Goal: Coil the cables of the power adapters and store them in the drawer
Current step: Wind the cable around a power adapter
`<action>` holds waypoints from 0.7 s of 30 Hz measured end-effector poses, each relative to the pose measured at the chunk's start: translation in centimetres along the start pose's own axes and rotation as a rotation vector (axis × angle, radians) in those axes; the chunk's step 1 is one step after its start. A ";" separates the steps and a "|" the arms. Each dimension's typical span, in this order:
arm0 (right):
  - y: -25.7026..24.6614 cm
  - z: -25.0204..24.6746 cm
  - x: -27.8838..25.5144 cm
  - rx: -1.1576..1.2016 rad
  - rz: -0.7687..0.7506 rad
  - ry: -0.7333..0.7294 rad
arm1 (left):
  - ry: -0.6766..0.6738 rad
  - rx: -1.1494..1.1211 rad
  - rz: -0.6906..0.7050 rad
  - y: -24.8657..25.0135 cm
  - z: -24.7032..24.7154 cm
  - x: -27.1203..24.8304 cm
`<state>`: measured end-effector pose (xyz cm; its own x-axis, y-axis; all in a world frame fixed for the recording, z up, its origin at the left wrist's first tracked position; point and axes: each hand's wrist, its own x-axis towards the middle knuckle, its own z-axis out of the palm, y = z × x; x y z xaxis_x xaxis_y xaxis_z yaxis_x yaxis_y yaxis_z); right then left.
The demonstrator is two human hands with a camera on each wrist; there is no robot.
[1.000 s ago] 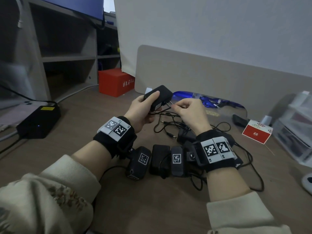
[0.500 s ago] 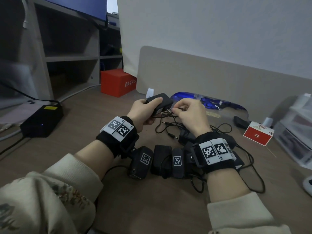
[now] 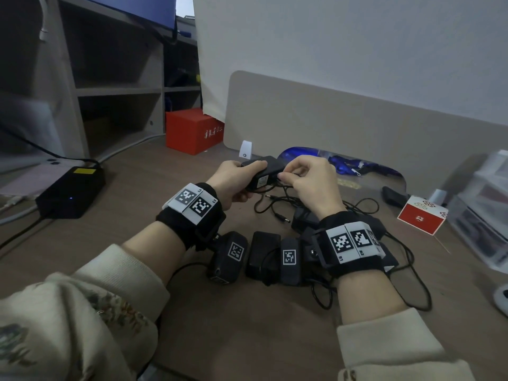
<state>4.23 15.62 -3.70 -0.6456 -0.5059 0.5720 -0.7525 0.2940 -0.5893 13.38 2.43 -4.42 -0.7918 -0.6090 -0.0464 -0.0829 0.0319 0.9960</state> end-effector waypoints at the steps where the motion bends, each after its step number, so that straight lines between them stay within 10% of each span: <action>1: 0.0 -0.1 0.0 0.012 -0.005 -0.005 | -0.004 0.029 -0.004 0.0 -0.1 0.0; 21: -1.6 -0.9 -0.8 0.182 -0.143 -0.293 | -0.529 0.285 -0.097 0.9 -1.9 -1.3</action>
<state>5.84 16.26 -2.64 -0.4510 -0.7497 0.4844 -0.7802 0.0675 -0.6219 15.49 1.76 -3.31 -0.9598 -0.1454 -0.2400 -0.2704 0.2513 0.9294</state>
